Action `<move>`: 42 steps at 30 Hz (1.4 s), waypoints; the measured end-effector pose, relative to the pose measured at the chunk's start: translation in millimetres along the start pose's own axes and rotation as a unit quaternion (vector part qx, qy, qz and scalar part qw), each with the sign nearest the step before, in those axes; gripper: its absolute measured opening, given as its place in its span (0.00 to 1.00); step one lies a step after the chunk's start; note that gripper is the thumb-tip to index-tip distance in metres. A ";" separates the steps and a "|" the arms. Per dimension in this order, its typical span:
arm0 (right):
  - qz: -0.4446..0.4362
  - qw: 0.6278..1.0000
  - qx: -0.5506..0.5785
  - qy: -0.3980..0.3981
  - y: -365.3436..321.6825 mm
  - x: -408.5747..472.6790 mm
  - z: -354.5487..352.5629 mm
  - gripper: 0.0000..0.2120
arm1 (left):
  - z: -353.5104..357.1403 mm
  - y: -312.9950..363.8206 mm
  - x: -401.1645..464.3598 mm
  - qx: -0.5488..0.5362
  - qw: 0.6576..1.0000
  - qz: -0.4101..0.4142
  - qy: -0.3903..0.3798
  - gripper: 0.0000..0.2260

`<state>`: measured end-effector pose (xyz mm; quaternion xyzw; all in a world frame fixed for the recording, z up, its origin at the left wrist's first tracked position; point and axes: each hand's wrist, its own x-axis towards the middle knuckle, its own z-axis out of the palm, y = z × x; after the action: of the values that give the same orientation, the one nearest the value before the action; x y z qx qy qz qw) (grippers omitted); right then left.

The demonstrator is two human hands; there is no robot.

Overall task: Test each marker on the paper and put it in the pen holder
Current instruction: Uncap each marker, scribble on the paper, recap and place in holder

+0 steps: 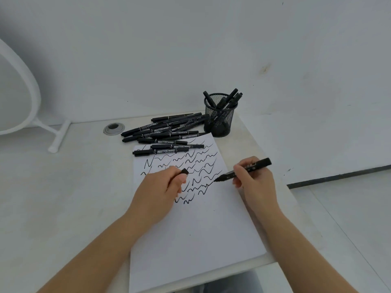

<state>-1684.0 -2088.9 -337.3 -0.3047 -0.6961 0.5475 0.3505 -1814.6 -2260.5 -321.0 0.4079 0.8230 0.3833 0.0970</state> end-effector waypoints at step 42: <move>0.061 0.958 0.279 -0.035 -17.5 -0.8 41.3 0.10 | 1.9 -15.0 -4.0 -0.050 0.997 0.045 0.048 0.02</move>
<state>-1718.2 -2116.0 -326.8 -0.2173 -0.5072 0.7510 0.3626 -1820.1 -2268.1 -333.6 0.4204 0.7872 0.4471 0.0606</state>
